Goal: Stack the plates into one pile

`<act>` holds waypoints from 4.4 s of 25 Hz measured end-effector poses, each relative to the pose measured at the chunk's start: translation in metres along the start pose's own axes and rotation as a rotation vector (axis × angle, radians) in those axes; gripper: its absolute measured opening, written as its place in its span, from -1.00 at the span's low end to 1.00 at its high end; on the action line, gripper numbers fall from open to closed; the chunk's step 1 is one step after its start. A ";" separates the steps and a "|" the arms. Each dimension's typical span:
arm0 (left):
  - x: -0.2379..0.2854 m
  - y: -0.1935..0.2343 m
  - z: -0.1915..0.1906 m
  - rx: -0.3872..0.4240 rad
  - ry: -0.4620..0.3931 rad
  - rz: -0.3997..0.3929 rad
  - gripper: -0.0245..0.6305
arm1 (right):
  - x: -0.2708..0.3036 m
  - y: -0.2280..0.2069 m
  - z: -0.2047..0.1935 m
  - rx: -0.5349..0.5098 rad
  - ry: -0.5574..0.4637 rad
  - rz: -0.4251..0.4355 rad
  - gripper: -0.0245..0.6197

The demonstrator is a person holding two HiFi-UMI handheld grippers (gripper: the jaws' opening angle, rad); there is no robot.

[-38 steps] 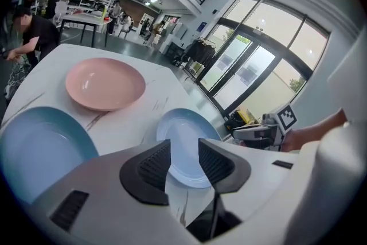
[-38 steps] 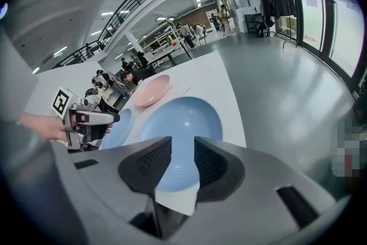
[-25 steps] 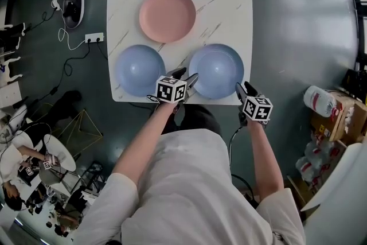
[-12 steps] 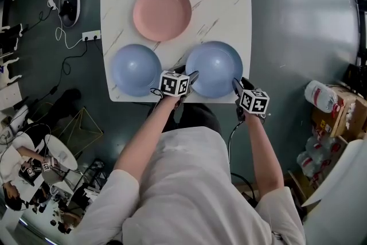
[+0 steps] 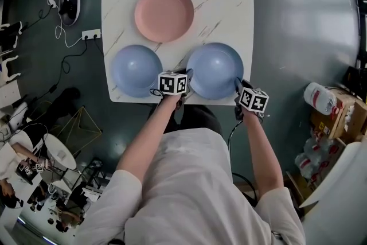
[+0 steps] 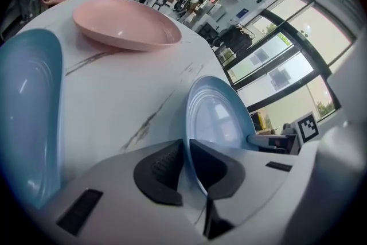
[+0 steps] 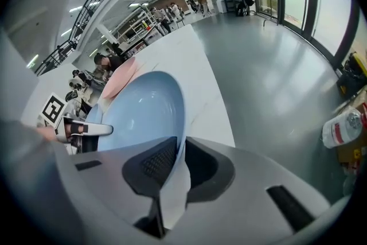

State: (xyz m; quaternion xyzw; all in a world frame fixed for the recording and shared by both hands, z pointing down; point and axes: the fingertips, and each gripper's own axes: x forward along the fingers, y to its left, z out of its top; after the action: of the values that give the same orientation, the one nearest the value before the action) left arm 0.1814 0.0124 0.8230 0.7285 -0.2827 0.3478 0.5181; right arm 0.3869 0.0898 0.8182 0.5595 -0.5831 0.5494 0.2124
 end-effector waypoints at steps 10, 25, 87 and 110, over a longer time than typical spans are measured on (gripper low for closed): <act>-0.015 -0.003 -0.002 -0.014 -0.026 0.010 -0.79 | -0.006 0.010 0.006 -0.042 0.010 0.020 -0.74; -0.072 0.009 0.005 -0.057 -0.116 0.043 -0.79 | -0.017 0.061 0.025 -0.134 0.023 0.068 -0.74; -0.244 0.243 -0.051 -0.242 -0.221 0.142 -0.79 | 0.092 0.331 -0.042 -0.498 0.257 0.087 -0.63; -0.241 0.261 -0.031 -0.260 -0.110 0.105 -0.78 | 0.109 0.330 -0.029 -0.418 0.246 -0.025 -0.63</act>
State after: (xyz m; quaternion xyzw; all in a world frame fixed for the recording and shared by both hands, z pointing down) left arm -0.1711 -0.0253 0.7825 0.6576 -0.3910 0.2942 0.5728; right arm 0.0533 -0.0058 0.7879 0.4395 -0.6469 0.4780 0.3998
